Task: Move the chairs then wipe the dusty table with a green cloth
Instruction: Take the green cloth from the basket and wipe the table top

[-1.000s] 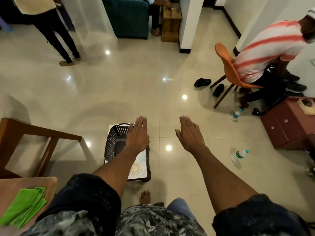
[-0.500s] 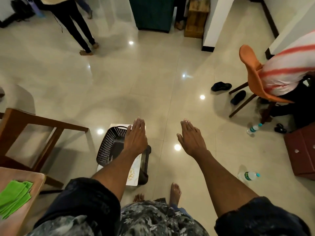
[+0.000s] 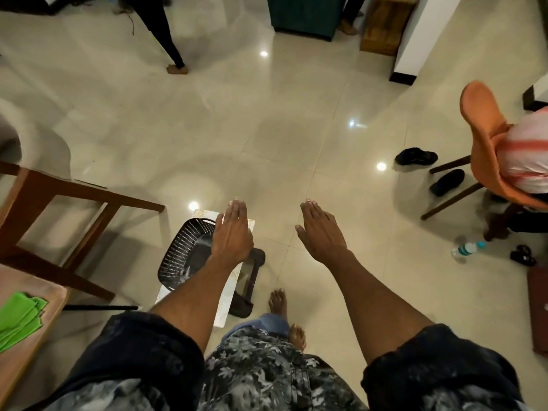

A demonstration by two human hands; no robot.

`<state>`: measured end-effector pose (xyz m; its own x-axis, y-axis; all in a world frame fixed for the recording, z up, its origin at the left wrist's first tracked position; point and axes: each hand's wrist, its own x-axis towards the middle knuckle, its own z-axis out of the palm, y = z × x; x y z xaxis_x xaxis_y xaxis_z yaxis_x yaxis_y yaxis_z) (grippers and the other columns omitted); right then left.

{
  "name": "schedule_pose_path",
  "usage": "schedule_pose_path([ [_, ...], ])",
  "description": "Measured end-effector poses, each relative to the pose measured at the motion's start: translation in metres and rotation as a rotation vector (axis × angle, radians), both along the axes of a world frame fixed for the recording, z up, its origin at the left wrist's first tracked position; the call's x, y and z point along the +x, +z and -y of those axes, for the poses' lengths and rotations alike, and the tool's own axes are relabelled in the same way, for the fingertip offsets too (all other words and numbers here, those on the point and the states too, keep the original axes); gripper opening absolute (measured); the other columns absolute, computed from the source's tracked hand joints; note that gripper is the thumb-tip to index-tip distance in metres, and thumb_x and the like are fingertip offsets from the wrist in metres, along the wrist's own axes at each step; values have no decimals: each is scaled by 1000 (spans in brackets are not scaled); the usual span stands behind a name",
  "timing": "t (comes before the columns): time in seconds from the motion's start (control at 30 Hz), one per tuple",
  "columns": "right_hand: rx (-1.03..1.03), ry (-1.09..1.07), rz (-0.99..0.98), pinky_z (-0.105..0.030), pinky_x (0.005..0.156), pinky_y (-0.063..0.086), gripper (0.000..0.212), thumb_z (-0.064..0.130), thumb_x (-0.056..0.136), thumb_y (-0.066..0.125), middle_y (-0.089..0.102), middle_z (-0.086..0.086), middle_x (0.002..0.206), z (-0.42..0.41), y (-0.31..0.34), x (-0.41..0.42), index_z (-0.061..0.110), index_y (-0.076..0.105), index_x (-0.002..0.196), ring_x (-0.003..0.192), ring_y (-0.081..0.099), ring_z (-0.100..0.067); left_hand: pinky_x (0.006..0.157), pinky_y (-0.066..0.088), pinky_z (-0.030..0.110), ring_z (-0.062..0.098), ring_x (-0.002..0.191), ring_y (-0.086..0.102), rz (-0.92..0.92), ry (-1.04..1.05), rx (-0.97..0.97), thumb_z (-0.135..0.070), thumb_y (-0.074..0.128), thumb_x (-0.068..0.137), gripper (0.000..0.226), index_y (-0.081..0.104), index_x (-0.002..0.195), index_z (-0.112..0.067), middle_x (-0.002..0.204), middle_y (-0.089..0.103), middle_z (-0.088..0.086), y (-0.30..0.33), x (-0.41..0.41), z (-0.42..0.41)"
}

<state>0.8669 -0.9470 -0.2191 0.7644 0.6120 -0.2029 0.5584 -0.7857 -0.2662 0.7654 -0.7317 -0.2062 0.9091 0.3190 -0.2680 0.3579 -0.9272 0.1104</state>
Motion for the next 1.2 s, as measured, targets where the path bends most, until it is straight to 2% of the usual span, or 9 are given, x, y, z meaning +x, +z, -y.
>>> schedule_pose_path([
  [0.6,-9,199,69,-41,125,26,61,36,113,39,25,-15,172,-98,18,177,5,25,163,162,20,-28,133,13,42,27,166,2,50,197,51,-20,41,109,72,3,168,-3,178,1,16,-1,136,-80],
  [0.87,-23,395,35,-40,127,22,64,39,114,35,20,-15,174,-160,0,273,5,18,166,164,15,-27,131,17,42,27,166,5,18,404,36,-19,44,106,75,5,168,-3,178,2,15,-15,193,-121],
  [1.0,-5,475,41,-43,127,23,64,38,114,37,24,-18,172,-189,4,339,2,21,165,162,19,-30,131,14,43,26,166,4,58,555,-15,-18,46,106,75,6,168,-4,178,3,15,-7,231,-138],
  [1.2,-26,615,59,-43,126,24,64,38,114,38,27,-19,172,-230,4,414,2,23,165,162,22,-30,132,18,45,27,165,9,88,744,-40,-15,48,103,74,12,167,-5,177,10,14,-3,262,-148],
])
